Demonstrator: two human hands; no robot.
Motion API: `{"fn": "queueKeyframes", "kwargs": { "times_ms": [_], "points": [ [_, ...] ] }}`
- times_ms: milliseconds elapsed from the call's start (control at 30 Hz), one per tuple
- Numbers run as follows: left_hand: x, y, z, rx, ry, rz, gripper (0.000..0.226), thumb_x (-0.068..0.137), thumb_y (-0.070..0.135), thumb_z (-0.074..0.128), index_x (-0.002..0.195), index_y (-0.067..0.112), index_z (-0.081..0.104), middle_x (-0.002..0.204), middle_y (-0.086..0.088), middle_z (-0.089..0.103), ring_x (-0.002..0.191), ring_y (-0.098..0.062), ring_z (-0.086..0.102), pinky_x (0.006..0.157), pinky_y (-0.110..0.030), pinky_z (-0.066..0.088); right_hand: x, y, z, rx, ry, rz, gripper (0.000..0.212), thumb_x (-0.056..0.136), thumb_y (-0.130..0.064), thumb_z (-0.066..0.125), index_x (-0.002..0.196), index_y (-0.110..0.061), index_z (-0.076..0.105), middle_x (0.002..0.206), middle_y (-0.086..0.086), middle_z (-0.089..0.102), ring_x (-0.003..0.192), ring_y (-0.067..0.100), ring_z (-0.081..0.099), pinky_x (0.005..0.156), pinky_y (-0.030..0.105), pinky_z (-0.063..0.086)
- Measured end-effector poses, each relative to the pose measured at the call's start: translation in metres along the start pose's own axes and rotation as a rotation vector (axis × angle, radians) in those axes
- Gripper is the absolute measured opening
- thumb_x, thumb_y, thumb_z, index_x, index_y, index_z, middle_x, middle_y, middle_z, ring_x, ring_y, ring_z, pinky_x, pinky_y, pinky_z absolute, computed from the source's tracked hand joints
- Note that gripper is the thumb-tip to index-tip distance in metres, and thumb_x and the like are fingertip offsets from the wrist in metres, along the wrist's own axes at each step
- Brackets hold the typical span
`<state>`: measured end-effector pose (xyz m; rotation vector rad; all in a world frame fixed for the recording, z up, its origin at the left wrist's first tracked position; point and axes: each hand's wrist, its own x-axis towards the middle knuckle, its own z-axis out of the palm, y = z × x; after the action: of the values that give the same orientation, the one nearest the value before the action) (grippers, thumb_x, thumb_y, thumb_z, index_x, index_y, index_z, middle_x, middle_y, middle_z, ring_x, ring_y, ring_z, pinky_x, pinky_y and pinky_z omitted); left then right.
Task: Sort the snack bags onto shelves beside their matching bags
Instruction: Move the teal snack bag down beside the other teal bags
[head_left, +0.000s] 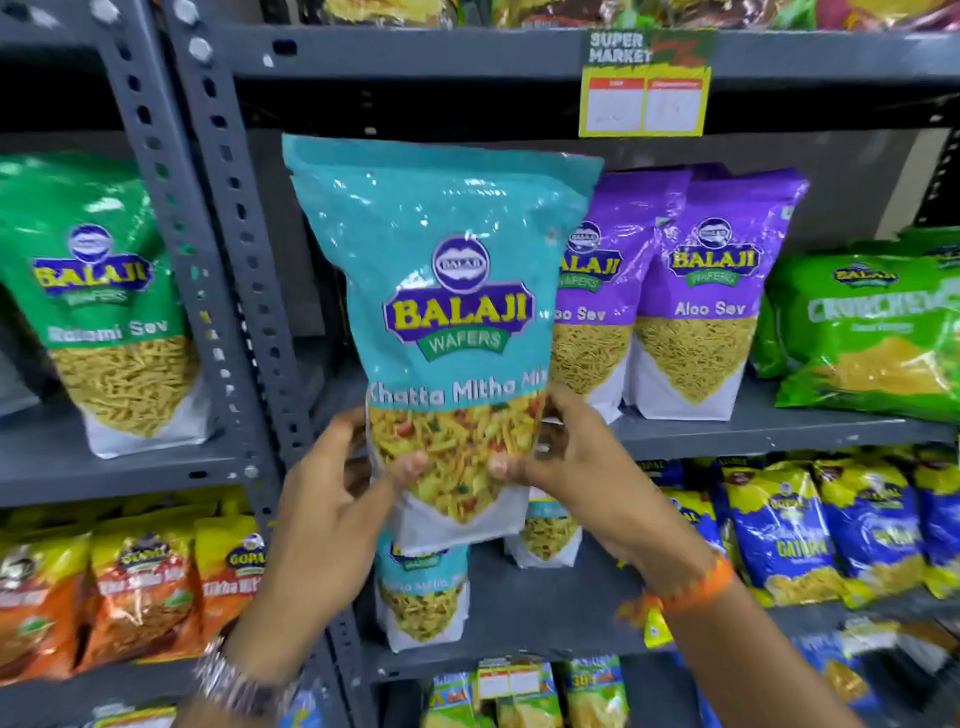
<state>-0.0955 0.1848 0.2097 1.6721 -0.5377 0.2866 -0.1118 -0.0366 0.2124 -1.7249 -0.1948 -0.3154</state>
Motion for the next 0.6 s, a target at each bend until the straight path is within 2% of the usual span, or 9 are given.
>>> {"fn": "queueKeyframes", "kwargs": {
  "times_ms": [100, 167, 233, 300, 367, 433, 467, 533, 600],
  "points": [
    [-0.035, -0.023, 0.019, -0.034, -0.073, -0.092, 0.047, 0.078, 0.043, 0.081, 0.121, 0.036, 0.063, 0.112, 0.020, 0.077, 0.101, 0.000, 0.073, 0.081, -0.020, 0.059, -0.044, 0.030, -0.014, 0.012, 0.003, 0.048, 0.069, 0.070, -0.009, 0.088, 0.128, -0.029, 0.056, 0.127, -0.008, 0.071, 0.123, 0.010, 0.064, 0.104, 0.039, 0.053],
    [-0.060, -0.048, 0.035, -0.050, -0.113, -0.193, 0.053, 0.066, 0.050, 0.081, 0.116, 0.046, 0.064, 0.113, 0.017, 0.077, 0.104, -0.004, 0.074, 0.087, -0.026, 0.059, -0.074, 0.056, -0.022, 0.030, 0.027, 0.092, 0.072, 0.066, -0.003, 0.089, 0.123, -0.036, 0.059, 0.127, -0.007, 0.072, 0.123, 0.012, 0.065, 0.103, 0.039, 0.054],
    [-0.083, -0.076, 0.055, -0.016, -0.130, -0.329, 0.064, 0.054, 0.052, 0.083, 0.115, 0.049, 0.065, 0.110, 0.015, 0.078, 0.107, -0.014, 0.074, 0.093, -0.032, 0.059, -0.101, 0.088, -0.029, 0.050, 0.041, 0.161, 0.071, 0.062, -0.008, 0.091, 0.118, -0.041, 0.062, 0.124, -0.003, 0.073, 0.122, 0.020, 0.067, 0.102, 0.041, 0.056],
    [-0.104, -0.113, 0.073, 0.007, -0.188, -0.417, 0.070, 0.061, 0.036, 0.087, 0.126, 0.035, 0.061, 0.114, 0.008, 0.078, 0.113, -0.025, 0.071, 0.089, -0.019, 0.057, -0.126, 0.127, -0.036, 0.078, 0.068, 0.263, 0.072, 0.056, -0.020, 0.097, 0.117, -0.041, 0.063, 0.123, 0.004, 0.074, 0.123, 0.032, 0.065, 0.101, 0.055, 0.055],
    [-0.114, -0.140, 0.086, -0.007, -0.392, -0.603, 0.078, 0.078, 0.034, 0.079, 0.144, 0.017, 0.041, 0.133, -0.003, 0.064, 0.125, -0.023, 0.061, 0.093, -0.012, 0.051, -0.147, 0.166, -0.044, 0.086, 0.081, 0.338, 0.079, 0.054, -0.029, 0.100, 0.123, -0.039, 0.061, 0.128, 0.006, 0.072, 0.126, 0.034, 0.064, 0.102, 0.064, 0.051],
    [-0.128, -0.163, 0.097, 0.021, -0.579, -0.708, 0.099, 0.069, 0.054, 0.075, 0.148, 0.020, 0.026, 0.131, 0.005, 0.055, 0.123, -0.015, 0.056, 0.110, -0.024, 0.046, -0.160, 0.200, -0.049, 0.051, 0.090, 0.397, 0.090, 0.055, -0.032, 0.099, 0.133, -0.031, 0.055, 0.132, 0.001, 0.071, 0.127, 0.027, 0.064, 0.104, 0.062, 0.050],
    [-0.133, -0.175, 0.106, 0.026, -0.637, -0.742, 0.108, 0.057, 0.057, 0.079, 0.145, 0.021, 0.029, 0.124, 0.010, 0.061, 0.115, -0.014, 0.059, 0.113, -0.033, 0.046, -0.166, 0.216, -0.053, 0.035, 0.100, 0.429, 0.092, 0.055, -0.033, 0.099, 0.135, -0.026, 0.054, 0.132, -0.001, 0.071, 0.127, 0.025, 0.064, 0.105, 0.060, 0.051],
    [-0.140, -0.207, 0.127, 0.089, -0.470, -0.723, 0.107, 0.042, 0.056, 0.085, 0.137, 0.023, 0.048, 0.098, 0.019, 0.078, 0.095, -0.014, 0.071, 0.106, -0.044, 0.053, -0.171, 0.245, -0.060, 0.008, 0.087, 0.460, 0.090, 0.055, -0.037, 0.098, 0.132, -0.022, 0.055, 0.130, 0.000, 0.072, 0.127, 0.026, 0.064, 0.105, 0.056, 0.052],
    [-0.147, -0.226, 0.145, 0.135, -0.414, -0.614, 0.081, 0.057, 0.062, 0.080, 0.129, 0.032, 0.056, 0.101, 0.026, 0.078, 0.095, -0.007, 0.076, 0.100, -0.043, 0.057, -0.168, 0.267, -0.068, -0.029, 0.077, 0.471, 0.088, 0.055, -0.044, 0.097, 0.130, -0.024, 0.057, 0.128, 0.001, 0.072, 0.124, 0.023, 0.066, 0.104, 0.057, 0.052]
  ]
}}
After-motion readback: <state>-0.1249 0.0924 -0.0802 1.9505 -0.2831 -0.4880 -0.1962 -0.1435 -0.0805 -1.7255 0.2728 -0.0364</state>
